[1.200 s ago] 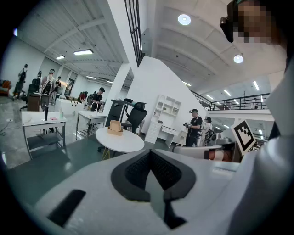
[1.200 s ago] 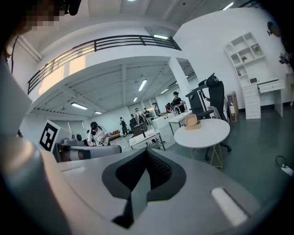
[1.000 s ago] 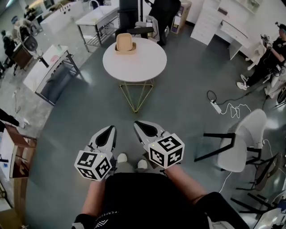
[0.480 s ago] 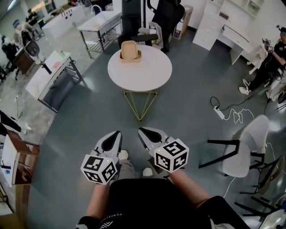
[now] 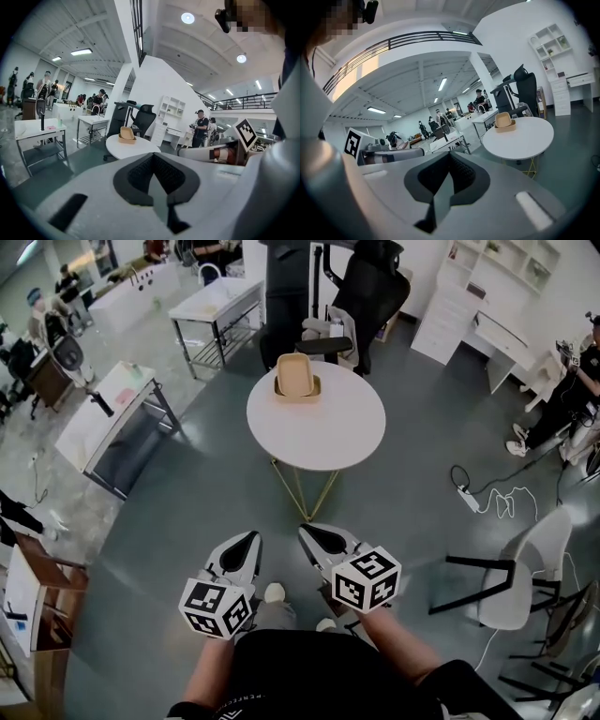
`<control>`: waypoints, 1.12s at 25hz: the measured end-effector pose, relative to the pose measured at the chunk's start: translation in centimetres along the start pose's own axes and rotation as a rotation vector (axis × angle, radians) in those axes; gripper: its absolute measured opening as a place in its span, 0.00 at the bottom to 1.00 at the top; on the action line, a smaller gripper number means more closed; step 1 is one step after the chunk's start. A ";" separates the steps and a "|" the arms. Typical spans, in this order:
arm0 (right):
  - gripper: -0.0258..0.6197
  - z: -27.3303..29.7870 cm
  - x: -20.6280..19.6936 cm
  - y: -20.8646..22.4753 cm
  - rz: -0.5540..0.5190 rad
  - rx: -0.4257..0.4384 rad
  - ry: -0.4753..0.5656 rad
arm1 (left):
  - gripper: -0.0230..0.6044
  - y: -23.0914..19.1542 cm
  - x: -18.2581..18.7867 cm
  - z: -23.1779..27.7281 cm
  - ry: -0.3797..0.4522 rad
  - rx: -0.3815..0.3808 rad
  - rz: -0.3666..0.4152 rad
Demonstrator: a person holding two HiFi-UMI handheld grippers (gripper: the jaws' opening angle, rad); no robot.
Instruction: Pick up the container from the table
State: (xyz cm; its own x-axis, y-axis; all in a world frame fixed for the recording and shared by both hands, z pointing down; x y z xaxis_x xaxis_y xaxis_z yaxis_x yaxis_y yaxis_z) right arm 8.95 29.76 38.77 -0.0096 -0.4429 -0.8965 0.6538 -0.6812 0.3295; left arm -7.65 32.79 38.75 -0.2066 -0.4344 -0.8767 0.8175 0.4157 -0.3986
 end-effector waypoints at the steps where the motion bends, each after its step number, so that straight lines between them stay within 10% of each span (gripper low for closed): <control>1: 0.04 1.1 0.4 0.2 0.002 -0.003 -0.001 | 0.02 -1.0 0.5 0.3 -0.003 -0.003 0.004; 28: 0.04 18.2 5.3 3.6 0.039 -0.019 -0.076 | 0.02 -15.0 6.8 6.7 -0.074 -0.045 -0.011</control>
State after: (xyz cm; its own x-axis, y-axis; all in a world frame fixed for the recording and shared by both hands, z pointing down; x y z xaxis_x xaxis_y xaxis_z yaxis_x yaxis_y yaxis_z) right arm -2.53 14.33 40.56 -0.0409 -0.5128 -0.8575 0.6687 -0.6518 0.3579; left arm -17.70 18.22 40.57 -0.1738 -0.4958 -0.8509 0.7899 0.4458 -0.4211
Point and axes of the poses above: the fingertips, and each gripper's own axes: z forward along the fingers, y to its right, x out of its top, the point moved 7 cm from there along -z, backward along the fingers, and after that the axes turned 5 degrees about -z, right-handed, at the moved point
